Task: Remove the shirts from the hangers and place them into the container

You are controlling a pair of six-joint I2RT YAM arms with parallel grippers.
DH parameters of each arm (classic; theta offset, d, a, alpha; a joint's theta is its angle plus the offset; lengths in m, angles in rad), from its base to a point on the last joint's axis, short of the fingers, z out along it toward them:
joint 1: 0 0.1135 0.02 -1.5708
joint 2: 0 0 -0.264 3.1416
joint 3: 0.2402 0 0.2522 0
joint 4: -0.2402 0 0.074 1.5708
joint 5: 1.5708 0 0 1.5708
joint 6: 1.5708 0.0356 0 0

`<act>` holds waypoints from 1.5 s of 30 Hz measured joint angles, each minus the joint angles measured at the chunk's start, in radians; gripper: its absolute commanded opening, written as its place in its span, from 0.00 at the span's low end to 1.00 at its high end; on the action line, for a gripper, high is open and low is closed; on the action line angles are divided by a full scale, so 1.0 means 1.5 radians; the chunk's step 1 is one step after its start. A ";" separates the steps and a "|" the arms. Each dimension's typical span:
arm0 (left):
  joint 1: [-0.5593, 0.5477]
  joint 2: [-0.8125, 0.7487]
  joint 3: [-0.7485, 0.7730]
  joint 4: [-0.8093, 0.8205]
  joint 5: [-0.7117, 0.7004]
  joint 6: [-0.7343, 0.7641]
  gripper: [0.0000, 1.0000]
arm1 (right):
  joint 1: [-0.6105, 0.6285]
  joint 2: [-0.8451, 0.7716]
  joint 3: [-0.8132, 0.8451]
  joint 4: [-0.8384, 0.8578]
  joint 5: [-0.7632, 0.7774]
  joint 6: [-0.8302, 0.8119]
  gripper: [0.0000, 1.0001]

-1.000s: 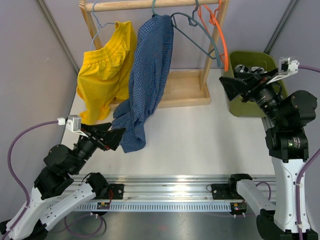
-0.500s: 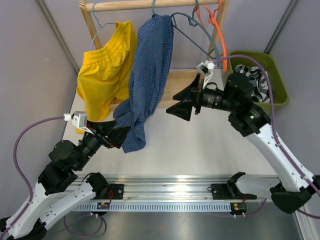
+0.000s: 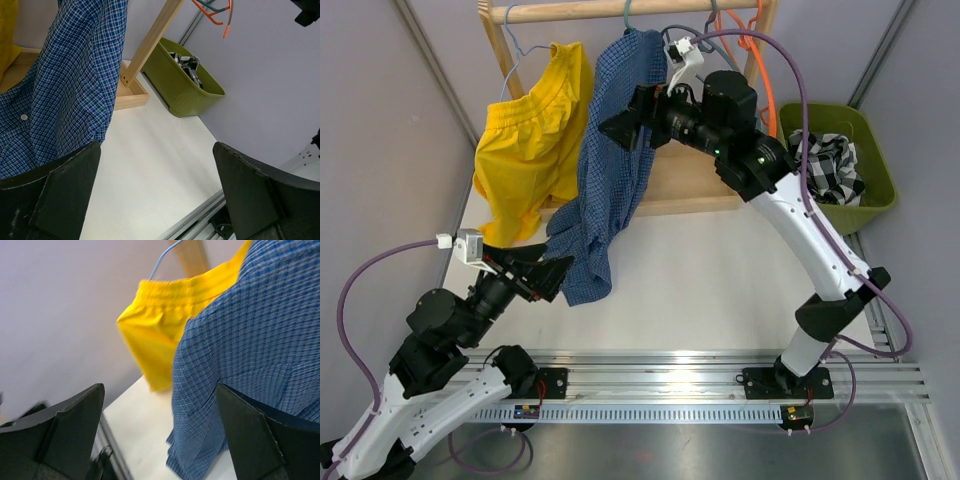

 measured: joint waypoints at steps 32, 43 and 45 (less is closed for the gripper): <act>0.000 -0.073 -0.041 -0.011 -0.003 -0.018 0.99 | 0.158 0.287 0.294 -0.025 0.700 -0.083 0.61; 0.000 -0.090 -0.041 -0.029 -0.011 -0.019 0.99 | 0.157 0.187 0.108 0.023 0.731 -0.121 0.00; 0.000 -0.090 -0.041 -0.030 -0.011 -0.019 0.99 | 0.156 0.155 0.079 0.037 0.728 -0.137 0.00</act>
